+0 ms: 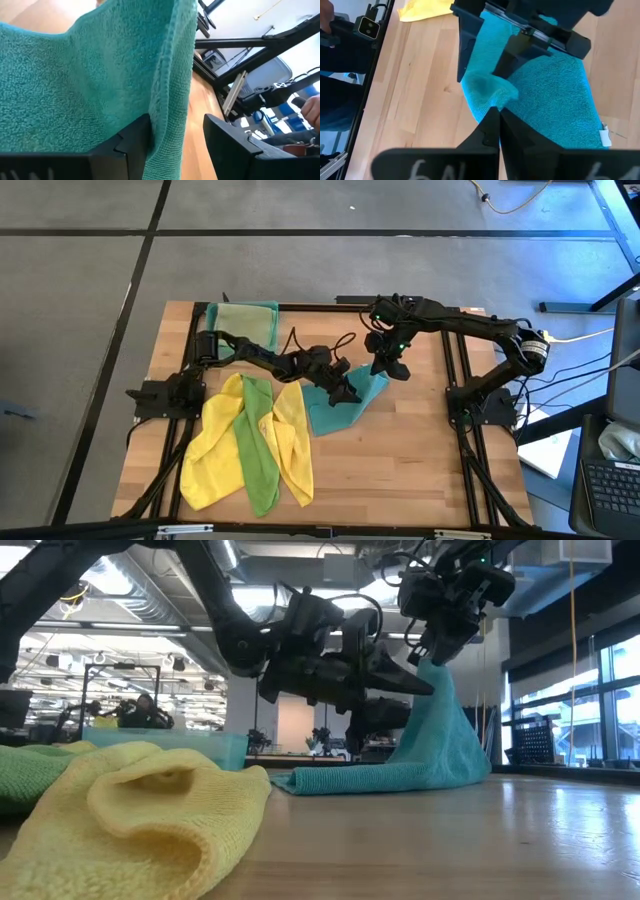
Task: Fold microfiber towels
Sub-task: Fold the blue microfiber cloth
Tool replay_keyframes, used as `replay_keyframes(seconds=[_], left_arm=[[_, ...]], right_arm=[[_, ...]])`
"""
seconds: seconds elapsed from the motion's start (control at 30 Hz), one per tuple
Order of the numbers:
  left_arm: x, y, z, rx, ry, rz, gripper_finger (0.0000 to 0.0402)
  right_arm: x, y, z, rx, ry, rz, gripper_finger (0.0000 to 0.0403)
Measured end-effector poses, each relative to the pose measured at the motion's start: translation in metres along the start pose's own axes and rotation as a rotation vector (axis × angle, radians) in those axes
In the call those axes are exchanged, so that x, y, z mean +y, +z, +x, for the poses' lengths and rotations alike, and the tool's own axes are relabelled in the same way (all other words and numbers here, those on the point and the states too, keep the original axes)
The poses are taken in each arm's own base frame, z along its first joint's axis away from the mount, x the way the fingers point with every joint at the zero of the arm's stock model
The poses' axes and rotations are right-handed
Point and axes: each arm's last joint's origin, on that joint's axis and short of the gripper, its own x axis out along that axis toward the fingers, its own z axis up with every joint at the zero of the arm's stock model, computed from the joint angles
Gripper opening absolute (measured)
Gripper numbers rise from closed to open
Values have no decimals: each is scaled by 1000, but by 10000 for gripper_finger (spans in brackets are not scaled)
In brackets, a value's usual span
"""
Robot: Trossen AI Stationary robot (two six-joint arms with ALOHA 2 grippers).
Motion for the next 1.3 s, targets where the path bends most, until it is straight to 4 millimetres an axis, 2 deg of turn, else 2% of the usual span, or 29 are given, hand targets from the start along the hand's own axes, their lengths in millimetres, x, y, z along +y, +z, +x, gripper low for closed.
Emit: replay_keyframes(seconds=[0.5, 0.7, 1.3], left_arm=[[6, -15, 0, 149, 39, -27, 177], [8, -20, -1, 212, 37, -65, 177], [9, -27, -5, 322, 34, -141, 177]], right_arm=[[3, -1, -4, -1, -4, 4, 3], [6, -2, -10, 16, -80, -13, 6], [4, -4, -14, 21, -113, -6, 5]])
